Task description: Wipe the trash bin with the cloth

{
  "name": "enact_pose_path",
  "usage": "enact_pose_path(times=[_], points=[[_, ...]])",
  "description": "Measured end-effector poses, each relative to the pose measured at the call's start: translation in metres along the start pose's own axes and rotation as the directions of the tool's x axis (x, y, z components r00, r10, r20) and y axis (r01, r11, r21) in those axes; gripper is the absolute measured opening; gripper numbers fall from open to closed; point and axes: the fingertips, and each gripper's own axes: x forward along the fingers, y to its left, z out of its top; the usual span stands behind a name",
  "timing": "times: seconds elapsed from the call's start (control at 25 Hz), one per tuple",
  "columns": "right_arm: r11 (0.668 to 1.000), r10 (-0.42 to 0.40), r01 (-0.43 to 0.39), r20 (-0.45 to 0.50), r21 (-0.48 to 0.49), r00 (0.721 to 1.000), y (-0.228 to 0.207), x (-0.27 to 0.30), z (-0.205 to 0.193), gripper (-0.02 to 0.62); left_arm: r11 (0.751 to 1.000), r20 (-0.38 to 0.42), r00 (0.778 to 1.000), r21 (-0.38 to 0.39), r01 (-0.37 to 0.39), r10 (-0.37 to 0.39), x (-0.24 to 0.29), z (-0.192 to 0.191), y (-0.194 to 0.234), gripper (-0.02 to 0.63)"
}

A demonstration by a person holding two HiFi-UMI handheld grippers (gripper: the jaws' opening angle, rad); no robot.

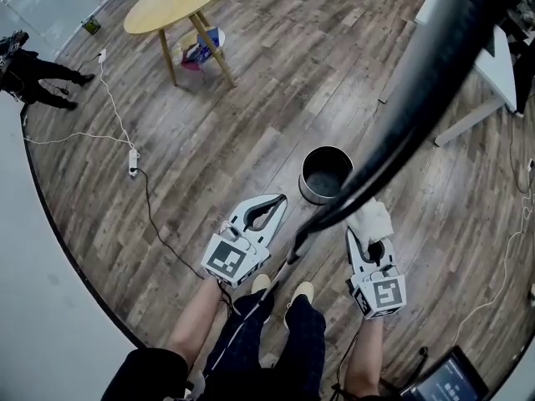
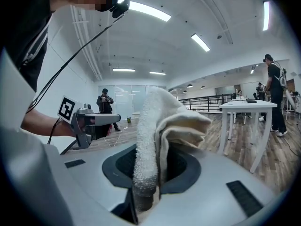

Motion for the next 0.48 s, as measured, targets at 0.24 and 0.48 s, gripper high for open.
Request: enact_pose_path(times=[0.24,0.48], points=[[1.0,-0.007,0.006,0.019,0.021,1.0,-0.013,0.028,-0.058,0.091,1.0,0.01,1.0,0.002,-0.009,0.009,0.016,-0.06,0.016,-0.003],[1.0,-0.011,0.011,0.036,0.024,0.999,-0.026,0.059,-0.129,0.091,1.0,0.019,1.0,-0.011,-0.001,0.001,0.035,-0.134,0.027,-0.003]])
